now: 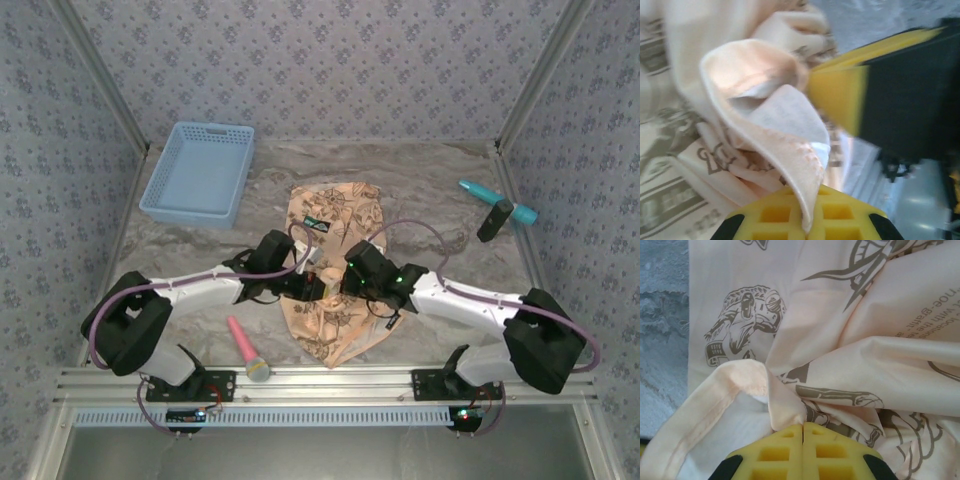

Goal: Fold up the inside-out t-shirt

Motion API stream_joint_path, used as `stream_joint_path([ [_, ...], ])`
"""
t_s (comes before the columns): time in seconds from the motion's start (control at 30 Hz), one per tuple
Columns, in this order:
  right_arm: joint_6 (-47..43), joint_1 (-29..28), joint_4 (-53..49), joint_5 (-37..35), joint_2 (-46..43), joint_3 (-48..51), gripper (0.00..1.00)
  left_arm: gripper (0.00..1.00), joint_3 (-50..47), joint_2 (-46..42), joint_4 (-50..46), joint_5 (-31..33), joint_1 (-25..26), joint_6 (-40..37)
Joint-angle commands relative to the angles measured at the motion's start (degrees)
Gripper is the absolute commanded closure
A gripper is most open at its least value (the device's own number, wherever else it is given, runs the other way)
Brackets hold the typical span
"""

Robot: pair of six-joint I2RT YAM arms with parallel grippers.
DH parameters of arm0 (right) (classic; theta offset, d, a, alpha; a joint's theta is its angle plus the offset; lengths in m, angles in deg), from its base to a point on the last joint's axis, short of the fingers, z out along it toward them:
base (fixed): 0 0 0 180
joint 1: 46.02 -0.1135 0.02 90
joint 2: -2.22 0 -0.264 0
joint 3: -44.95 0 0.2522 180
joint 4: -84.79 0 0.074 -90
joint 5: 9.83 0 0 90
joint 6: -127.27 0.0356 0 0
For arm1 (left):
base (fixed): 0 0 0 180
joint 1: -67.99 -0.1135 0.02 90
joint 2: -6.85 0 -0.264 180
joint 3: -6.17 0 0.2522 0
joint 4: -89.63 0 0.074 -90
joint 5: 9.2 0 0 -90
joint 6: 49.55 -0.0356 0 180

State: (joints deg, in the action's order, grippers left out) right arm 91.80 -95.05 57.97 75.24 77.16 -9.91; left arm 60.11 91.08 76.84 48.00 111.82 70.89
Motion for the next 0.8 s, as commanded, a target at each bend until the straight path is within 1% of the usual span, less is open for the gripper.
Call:
stream_joint_path([
  [0.0, -7.46, 1.09, 1.72, 4.42, -5.81, 3.88, 1.00, 1.00, 3.54, -0.07, -11.63, 10.24, 0.57, -7.08],
  [0.07, -11.98, 2.90, 8.27, 12.02, -10.81, 9.20, 1.00, 1.00, 4.02, 0.53, -13.60, 14.30, 0.90, -8.16],
  [0.13, -17.51, 5.18, 14.96, 20.89, -15.70, 14.66, 1.00, 1.00, 4.15, 1.27, -13.64, 16.30, 1.17, -8.27],
  [0.17, -19.88, 6.37, 16.49, 23.64, -17.76, 17.05, 1.00, 1.00, 4.10, 1.64, -13.25, 17.10, 1.24, -7.77],
  [0.27, -23.18, 9.75, 10.81, 24.46, -19.29, 19.49, 0.99, 1.00, 3.67, 2.54, -10.90, 17.37, 1.69, -6.14],
  [0.33, -21.37, 11.02, 4.38, 18.61, -18.71, 19.15, 0.79, 1.00, 3.95, 3.16, -10.20, 17.20, 2.28, -5.66],
  [0.37, -21.43, 11.32, 2.52, 18.26, -18.52, 18.61, 0.75, 1.00, 4.40, 3.38, -10.39, 17.15, 2.77, -5.73],
  [0.4, -21.45, 10.98, 1.29, 17.83, -18.50, 17.62, 0.71, 1.00, 4.86, 3.61, -10.74, 17.20, 3.24, -5.80],
  [0.43, -21.08, 9.91, -0.20, 15.90, -18.58, 16.15, 0.68, 1.00, 5.27, 3.79, -11.15, 17.16, 3.74, -5.83],
  [0.47, -20.96, 8.20, -1.08, 14.52, -18.73, 14.69, 0.66, 1.00, 5.59, 3.82, -11.18, 16.85, 4.10, -5.63],
  [0.53, -19.45, 5.46, -2.83, 10.77, -18.53, 11.78, 0.59, 1.00, 5.53, 3.48, -10.21, 15.67, 4.38, -4.57],
  [0.6, -16.42, 2.87, -4.13, 7.49, -17.15, 8.71, 0.53, 1.00, 5.49, 2.81, -9.00, 14.71, 4.45, -3.02],
  [0.67, -12.40, 0.90, -6.23, 2.66, -14.92, 5.71, 0.47, 1.00, 5.60, 1.96, -8.55, 14.27, 4.58, -2.24],
  [0.73, -8.02, 0.34, -10.02, -2.90, -11.91, 2.89, 0.45, 1.00, 5.85, 1.13, -8.55, 13.97, 4.70, -2.05],
  [0.77, -7.24, 0.41, -10.54, -4.39, -10.23, 2.14, 0.45, 1.00, 5.92, 0.74, -8.52, 13.91, 4.74, -1.96],
])
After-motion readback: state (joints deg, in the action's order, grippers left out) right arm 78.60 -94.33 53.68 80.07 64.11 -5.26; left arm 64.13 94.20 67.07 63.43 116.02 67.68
